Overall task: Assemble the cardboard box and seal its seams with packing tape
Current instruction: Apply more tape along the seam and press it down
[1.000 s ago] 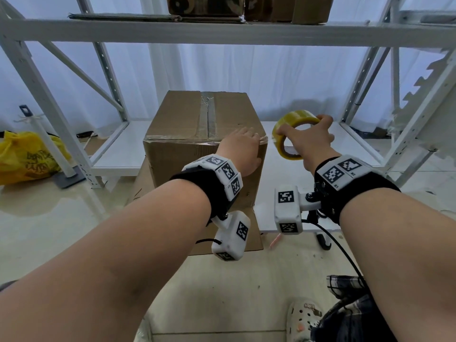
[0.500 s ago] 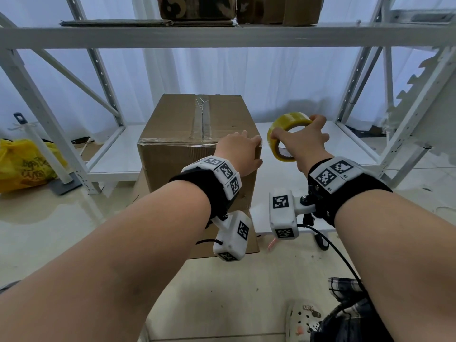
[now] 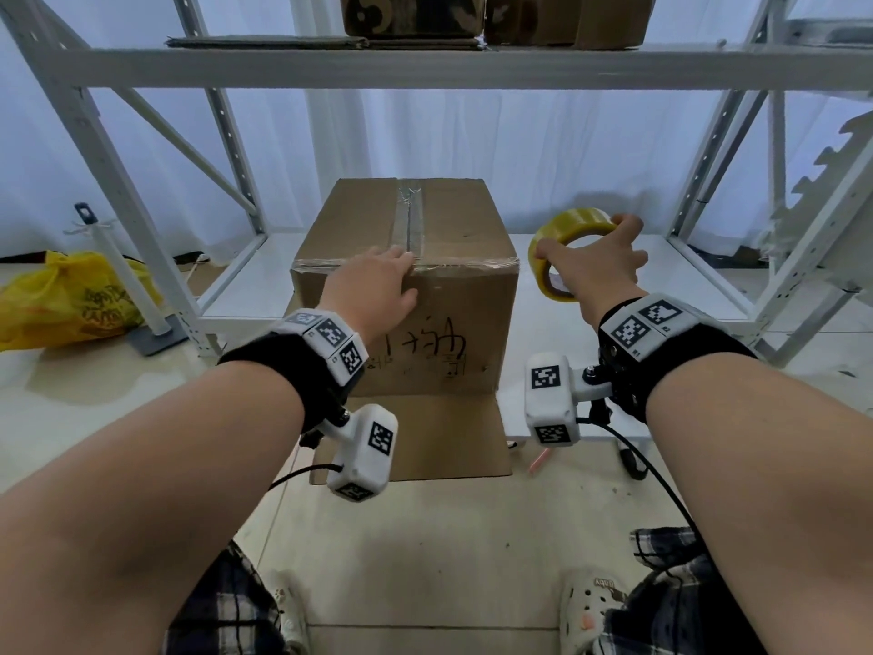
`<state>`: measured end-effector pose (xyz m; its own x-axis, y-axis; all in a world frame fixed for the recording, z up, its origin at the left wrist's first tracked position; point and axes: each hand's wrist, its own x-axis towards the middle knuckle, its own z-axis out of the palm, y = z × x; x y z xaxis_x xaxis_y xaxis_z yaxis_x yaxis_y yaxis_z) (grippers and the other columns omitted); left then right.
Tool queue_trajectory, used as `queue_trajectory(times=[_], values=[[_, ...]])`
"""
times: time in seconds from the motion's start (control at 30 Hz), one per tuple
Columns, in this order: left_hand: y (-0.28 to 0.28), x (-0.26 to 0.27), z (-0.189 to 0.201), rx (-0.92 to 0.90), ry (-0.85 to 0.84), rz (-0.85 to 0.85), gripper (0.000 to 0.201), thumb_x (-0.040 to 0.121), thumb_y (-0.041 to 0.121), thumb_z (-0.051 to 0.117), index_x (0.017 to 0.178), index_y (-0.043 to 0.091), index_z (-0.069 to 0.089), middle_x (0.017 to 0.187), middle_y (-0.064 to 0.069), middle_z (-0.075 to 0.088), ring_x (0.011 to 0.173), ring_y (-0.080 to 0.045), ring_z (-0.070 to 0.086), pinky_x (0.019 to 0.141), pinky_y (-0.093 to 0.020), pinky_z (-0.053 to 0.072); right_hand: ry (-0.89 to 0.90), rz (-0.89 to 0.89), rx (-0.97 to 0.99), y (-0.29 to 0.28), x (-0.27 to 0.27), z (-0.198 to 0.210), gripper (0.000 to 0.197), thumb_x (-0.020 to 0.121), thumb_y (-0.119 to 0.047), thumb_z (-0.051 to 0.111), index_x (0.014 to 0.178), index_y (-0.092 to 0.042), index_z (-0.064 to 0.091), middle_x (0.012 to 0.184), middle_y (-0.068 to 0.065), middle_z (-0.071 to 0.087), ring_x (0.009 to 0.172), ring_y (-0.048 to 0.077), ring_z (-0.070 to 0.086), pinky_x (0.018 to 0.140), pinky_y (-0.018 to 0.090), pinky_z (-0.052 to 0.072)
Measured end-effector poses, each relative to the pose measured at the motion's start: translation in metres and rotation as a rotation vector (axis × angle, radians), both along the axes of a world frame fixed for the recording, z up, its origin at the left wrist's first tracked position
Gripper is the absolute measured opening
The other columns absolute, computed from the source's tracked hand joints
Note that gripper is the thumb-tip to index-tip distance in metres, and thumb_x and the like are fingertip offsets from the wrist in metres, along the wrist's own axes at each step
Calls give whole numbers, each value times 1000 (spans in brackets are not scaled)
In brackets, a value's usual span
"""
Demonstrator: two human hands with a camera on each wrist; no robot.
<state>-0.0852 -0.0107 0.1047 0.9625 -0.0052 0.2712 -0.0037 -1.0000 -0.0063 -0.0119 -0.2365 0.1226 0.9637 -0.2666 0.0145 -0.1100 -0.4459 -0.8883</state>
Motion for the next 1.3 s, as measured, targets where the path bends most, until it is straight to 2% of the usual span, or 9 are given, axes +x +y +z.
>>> queue_trajectory(times=[0.17,0.3,0.57,0.7,0.8,0.9,1.03,1.17,1.3], values=[[-33,13,4,-15,-37,-60,47,95,36,45,135,11,45,144,-6,43,134,-22,38,109,-36,33,33,7,46,-4,1,-4,86,69,-41,77,133,-25,22,131,14,31,113,39,46,94,48,48],[-68,30,8,18,29,-229,58,96,33,46,148,17,27,156,-2,24,144,-18,21,115,-32,18,8,32,47,2,3,-6,87,69,-40,77,134,-26,21,132,15,31,116,41,44,95,49,47],[-75,37,-7,7,-29,-209,60,97,34,45,150,21,21,157,1,22,143,-18,22,115,-30,17,6,72,2,-16,12,-13,87,69,-42,76,137,-29,23,130,14,32,113,39,46,94,50,48],[-72,38,-9,15,-47,-199,61,97,37,44,151,22,19,157,2,21,143,-16,22,115,-30,17,62,87,-26,-22,12,-28,86,73,-41,75,139,-27,22,132,15,31,115,37,44,91,43,47],[-72,38,-11,10,-58,-199,60,97,37,43,151,22,20,157,2,22,143,-16,23,115,-30,17,119,103,-2,-20,14,-34,85,75,-41,74,140,-25,20,135,16,30,118,36,42,82,37,43],[-72,38,-10,1,-69,-200,60,97,37,44,150,22,22,156,2,24,143,-16,24,115,-31,19,222,136,12,-18,21,-41,88,72,-48,74,138,-23,21,136,15,32,122,35,39,82,41,42],[-71,39,-10,-5,-89,-202,59,97,37,44,150,23,23,155,3,26,142,-15,25,114,-31,22,291,210,33,-15,21,-43,95,59,-58,71,136,-27,25,135,11,36,121,34,41,94,49,45],[-71,39,-10,11,-94,-201,58,96,37,44,150,24,24,155,4,26,142,-15,26,113,-31,24,197,227,55,-12,25,-42,68,84,-57,52,141,-28,32,142,10,36,128,33,37,101,56,38],[-73,40,-11,15,-107,-198,56,97,36,43,149,23,26,154,3,28,141,-16,28,113,-32,25,146,267,-31,-12,27,-44,55,93,-43,41,143,-24,35,143,9,38,131,33,35,104,55,37]])
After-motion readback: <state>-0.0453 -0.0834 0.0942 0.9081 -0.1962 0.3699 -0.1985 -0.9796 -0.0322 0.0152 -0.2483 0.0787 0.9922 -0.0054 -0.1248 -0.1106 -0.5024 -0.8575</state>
